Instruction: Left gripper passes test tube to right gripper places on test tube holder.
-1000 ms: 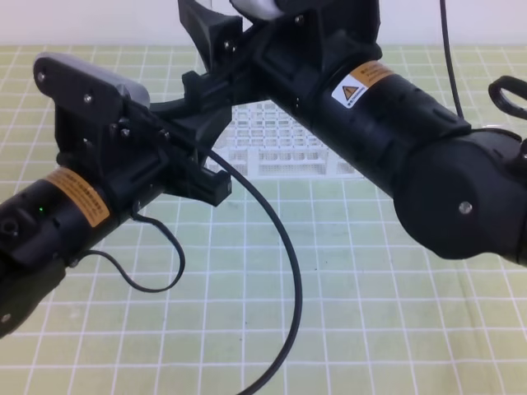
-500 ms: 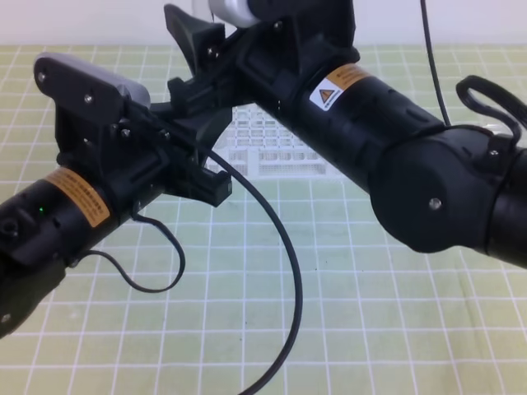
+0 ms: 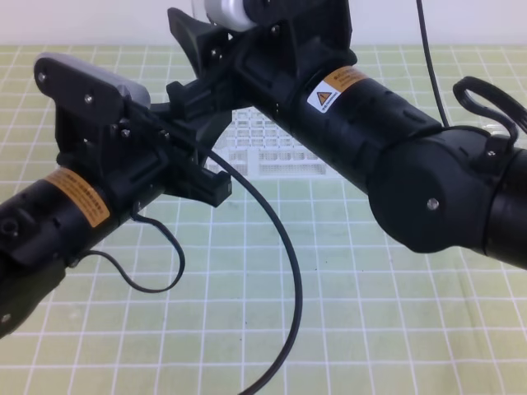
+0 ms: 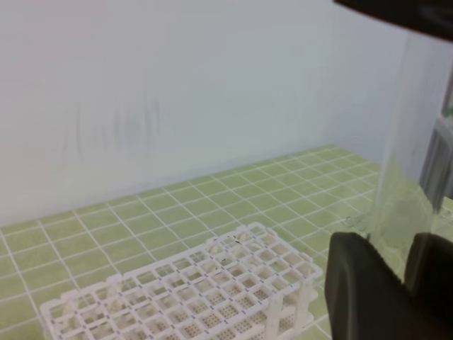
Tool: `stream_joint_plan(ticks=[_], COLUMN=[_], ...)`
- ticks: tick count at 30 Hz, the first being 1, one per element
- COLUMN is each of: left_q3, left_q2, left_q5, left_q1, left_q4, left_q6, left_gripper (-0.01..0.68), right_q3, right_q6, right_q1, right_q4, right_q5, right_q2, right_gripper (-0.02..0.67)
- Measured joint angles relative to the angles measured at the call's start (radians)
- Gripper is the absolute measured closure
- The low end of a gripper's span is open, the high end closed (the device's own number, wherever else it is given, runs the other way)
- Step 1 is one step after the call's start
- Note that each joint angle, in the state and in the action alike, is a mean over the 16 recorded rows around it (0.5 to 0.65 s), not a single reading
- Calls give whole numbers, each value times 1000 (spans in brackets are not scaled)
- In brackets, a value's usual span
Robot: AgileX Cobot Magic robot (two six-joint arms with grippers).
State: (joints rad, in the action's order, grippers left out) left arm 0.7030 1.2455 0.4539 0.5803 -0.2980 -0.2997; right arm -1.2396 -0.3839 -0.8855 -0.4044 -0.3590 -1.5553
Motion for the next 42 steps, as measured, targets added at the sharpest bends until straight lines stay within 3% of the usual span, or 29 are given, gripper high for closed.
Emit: stream_joint_plan(ticks=[13,28,34,42], left_q3=[0,0,0,0], left_q2=[0,0,1,0], left_q5=[0,15,24,26], left_q1=[0,0,0,0], left_q4=[-9,-14,-19,-20], left_q6=[0,7,12,14], left_gripper=[643,632,553,380], right_q3=[-1,-2,-3,-4], right_q6=[0,-7,-17,-27], right_q1=[0,0,0,0], right_q4=[1,-1,-6,-17], right_q5=[4,15,25,36], right_q2=[0,1,5,11], right_gripper=[510,557,558,558])
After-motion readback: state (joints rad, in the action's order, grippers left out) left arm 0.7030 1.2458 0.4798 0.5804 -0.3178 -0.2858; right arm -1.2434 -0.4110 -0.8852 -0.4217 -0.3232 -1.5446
